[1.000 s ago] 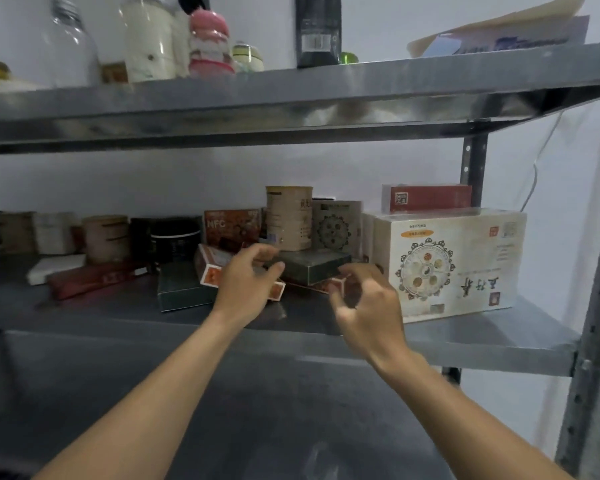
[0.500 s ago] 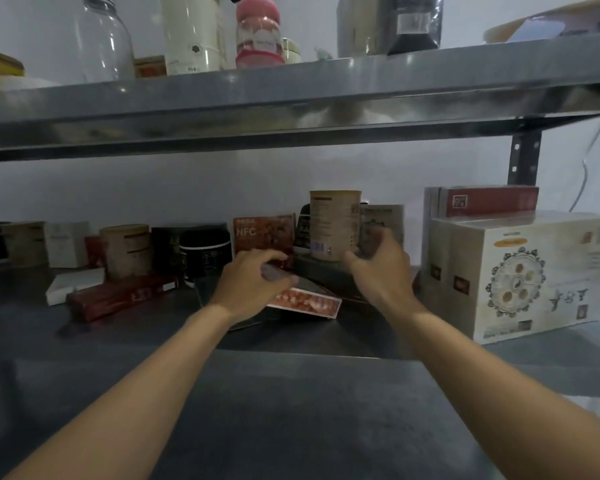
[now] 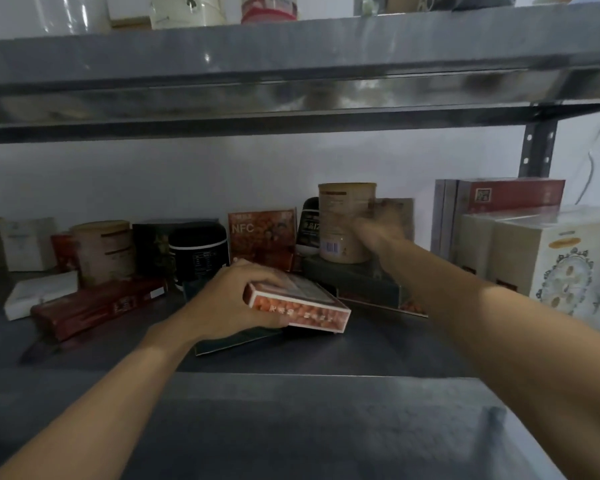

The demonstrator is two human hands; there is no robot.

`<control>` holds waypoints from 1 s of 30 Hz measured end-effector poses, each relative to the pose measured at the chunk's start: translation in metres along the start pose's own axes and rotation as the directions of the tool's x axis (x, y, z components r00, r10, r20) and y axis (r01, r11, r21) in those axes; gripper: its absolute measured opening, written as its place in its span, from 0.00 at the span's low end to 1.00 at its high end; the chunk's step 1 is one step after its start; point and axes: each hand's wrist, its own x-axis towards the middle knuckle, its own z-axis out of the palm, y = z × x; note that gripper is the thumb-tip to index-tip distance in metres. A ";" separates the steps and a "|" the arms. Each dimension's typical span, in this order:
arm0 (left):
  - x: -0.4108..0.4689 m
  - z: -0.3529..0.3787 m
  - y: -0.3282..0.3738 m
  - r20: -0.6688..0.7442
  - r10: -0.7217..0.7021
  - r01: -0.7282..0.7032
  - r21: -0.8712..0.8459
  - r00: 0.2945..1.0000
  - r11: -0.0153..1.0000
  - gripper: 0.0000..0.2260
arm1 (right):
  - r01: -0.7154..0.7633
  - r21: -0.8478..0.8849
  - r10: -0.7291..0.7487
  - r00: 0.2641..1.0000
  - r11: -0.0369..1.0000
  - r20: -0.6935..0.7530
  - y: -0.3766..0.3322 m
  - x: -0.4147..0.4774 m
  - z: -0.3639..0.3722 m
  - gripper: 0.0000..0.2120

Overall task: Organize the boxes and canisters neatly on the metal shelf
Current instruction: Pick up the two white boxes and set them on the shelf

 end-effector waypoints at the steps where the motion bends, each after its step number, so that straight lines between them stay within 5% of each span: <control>1: -0.003 -0.004 -0.002 0.001 -0.009 0.009 -0.019 1.000 1.000 0.24 | -0.003 0.013 0.003 1.000 1.000 0.017 0.000 0.002 0.003 0.16; 5: -0.013 -0.017 -0.014 0.022 -0.083 0.085 -0.125 0.996 0.989 0.26 | -0.030 0.002 0.030 0.997 1.000 0.065 0.005 0.007 0.016 0.30; 9: -0.020 -0.019 -0.013 0.006 -0.126 0.125 -0.182 0.992 0.975 0.18 | 0.000 -0.027 0.000 1.000 1.000 0.003 0.012 0.007 0.024 0.28; 15: -0.031 -0.030 -0.021 -0.015 -0.142 0.138 -0.176 0.990 0.975 0.27 | 0.088 0.036 -0.083 0.991 0.995 -0.102 0.008 -0.011 0.029 0.46; 30: -0.072 -0.062 -0.045 -0.043 -0.299 0.286 -0.190 0.953 0.939 0.27 | 0.131 0.278 -0.165 0.981 0.952 0.105 -0.028 -0.070 0.101 0.37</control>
